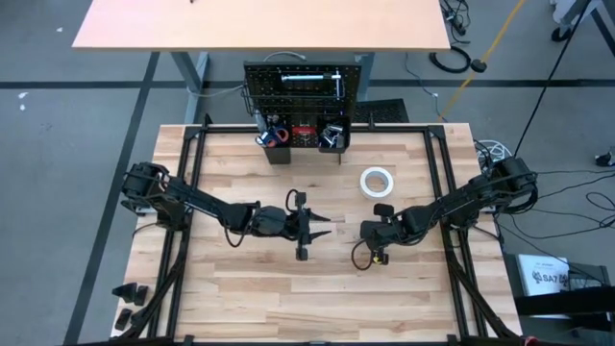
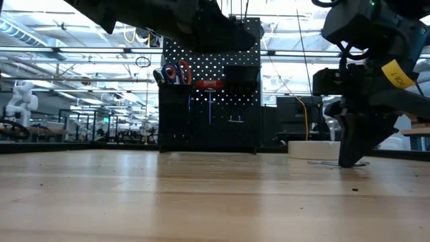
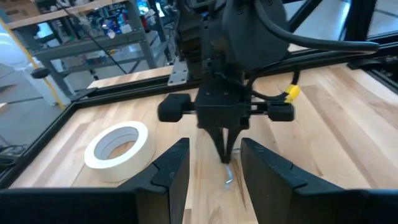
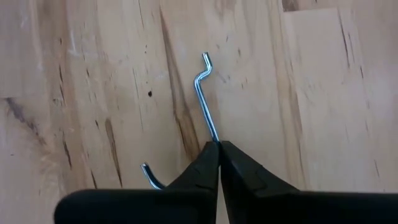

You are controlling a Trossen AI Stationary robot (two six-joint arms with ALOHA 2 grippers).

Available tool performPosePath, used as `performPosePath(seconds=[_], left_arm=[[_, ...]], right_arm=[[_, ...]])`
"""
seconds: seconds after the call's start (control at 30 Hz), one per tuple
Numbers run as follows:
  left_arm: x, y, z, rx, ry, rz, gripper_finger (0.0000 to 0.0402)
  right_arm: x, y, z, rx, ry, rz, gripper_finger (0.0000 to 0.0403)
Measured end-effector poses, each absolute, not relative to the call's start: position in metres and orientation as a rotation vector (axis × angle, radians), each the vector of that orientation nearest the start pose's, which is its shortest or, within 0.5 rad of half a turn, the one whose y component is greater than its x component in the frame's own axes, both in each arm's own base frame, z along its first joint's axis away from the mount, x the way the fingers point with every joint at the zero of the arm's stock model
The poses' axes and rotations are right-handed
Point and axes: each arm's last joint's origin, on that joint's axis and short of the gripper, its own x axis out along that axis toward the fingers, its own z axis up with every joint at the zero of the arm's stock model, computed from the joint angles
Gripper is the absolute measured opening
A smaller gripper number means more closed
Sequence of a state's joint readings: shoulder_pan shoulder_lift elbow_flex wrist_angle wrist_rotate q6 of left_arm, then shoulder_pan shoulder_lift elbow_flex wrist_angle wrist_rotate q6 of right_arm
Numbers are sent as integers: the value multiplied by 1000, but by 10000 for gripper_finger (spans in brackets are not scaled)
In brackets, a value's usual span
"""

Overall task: Hang tools onto peg board
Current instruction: Put the hanger hook into the right black bin on the peg board

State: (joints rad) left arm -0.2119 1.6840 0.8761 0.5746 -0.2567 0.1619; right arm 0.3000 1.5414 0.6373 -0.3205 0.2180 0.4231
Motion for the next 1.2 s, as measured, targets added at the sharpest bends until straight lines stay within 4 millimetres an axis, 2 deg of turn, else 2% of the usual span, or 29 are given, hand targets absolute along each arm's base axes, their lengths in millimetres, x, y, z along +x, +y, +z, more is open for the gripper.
performPosePath(seconds=[0.23, 0.4, 0.57, 0.7, 0.93, 1.2], left_arm=[[349, -68, 208, 213, 229, 1, 144], [349, -68, 208, 214, 229, 0, 144], [349, -69, 208, 227, 229, -10, 144], [349, -72, 208, 220, 217, -121, 144], [349, -77, 209, 229, 183, -295, 144], [357, -78, 195, 199, 158, -304, 144]], right_arm=[[235, 66, 123, 48, 1164, -166, 1], [233, 67, 136, 63, 1130, -140, 1], [230, 72, 164, 62, 993, -95, 2], [228, 77, 181, 58, 880, -48, 1], [233, 89, 199, 22, 700, 59, 1], [240, 93, 210, -2, 565, 105, 1]])
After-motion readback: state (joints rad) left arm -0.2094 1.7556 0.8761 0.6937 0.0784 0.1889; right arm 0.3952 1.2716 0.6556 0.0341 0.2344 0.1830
